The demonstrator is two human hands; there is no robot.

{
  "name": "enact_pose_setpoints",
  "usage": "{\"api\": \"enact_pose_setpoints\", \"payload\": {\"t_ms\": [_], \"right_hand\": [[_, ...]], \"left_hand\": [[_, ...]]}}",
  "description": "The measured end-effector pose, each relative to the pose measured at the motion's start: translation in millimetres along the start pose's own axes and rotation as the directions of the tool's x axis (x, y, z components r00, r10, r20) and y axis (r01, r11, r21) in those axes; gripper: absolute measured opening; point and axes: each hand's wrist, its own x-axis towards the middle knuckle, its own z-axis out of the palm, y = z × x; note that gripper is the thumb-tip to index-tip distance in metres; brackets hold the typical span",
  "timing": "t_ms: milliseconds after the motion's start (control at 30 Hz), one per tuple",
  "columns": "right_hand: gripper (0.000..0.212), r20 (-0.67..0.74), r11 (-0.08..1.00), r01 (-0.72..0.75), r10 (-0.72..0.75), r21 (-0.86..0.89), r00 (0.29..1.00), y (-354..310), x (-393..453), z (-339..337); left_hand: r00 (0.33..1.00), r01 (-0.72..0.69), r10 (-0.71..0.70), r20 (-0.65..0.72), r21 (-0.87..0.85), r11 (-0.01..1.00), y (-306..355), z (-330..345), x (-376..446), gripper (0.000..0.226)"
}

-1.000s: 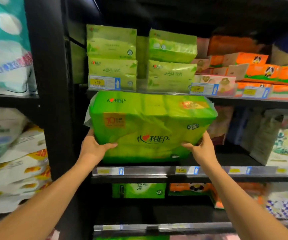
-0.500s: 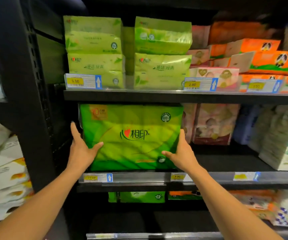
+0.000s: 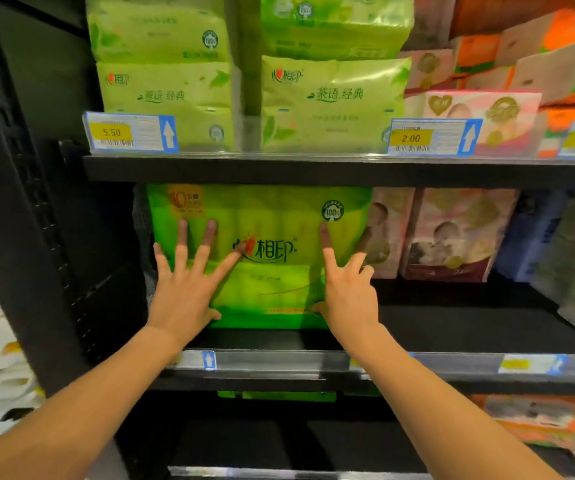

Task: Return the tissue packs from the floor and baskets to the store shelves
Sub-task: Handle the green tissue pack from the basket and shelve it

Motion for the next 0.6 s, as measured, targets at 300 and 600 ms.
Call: {"api": "enact_pose_setpoints", "payload": {"t_ms": [300, 600], "right_hand": [[0.138, 0.008, 0.997, 0.017, -0.018, 0.073, 1.000, -38, 84, 36], [0.147, 0.164, 0.966, 0.057, -0.100, 0.252, 0.981, -19, 89, 34]], "left_hand": [[0.992, 0.069, -0.066, 0.105, -0.018, 0.997, -16, 58, 68, 0.160], [0.971, 0.091, -0.089, 0.224, 0.003, 0.996, -13, 41, 64, 0.150]]}}
